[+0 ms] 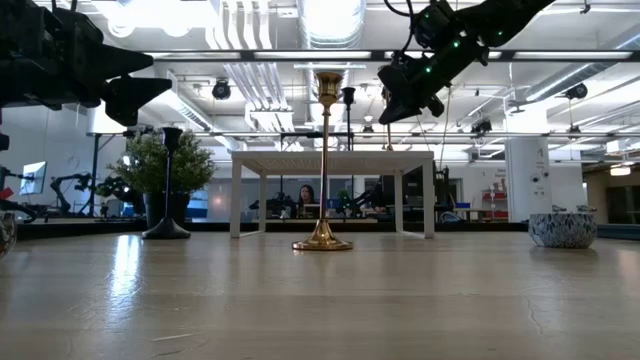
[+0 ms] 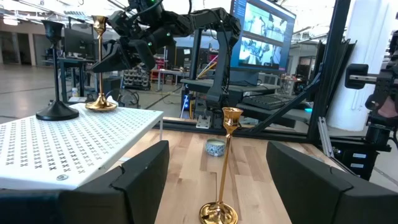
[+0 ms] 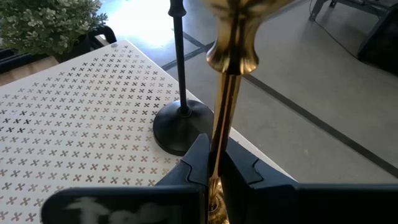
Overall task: Pick & Place candle stick holders
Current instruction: Put the top gold candle holder on the shelf
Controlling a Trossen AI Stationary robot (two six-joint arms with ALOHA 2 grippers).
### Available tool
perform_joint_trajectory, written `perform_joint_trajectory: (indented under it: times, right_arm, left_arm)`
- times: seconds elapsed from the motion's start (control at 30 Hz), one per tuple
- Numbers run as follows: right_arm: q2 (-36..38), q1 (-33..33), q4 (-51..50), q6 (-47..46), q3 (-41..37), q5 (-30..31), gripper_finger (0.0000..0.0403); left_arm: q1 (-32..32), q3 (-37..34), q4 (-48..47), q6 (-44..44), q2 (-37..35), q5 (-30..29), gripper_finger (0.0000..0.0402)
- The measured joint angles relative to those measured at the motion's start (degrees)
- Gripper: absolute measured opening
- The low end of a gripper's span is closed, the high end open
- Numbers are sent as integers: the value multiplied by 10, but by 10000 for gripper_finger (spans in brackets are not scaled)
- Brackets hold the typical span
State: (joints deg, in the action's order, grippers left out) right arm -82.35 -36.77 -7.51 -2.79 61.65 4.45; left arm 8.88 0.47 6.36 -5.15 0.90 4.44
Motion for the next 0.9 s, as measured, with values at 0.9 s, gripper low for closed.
perform_joint_trajectory:
  times: [0.9]
  right_arm:
    - [-26,-19,27,0,0,-34,11]
  left_arm:
    - [0,0,0,0,0,0,275]
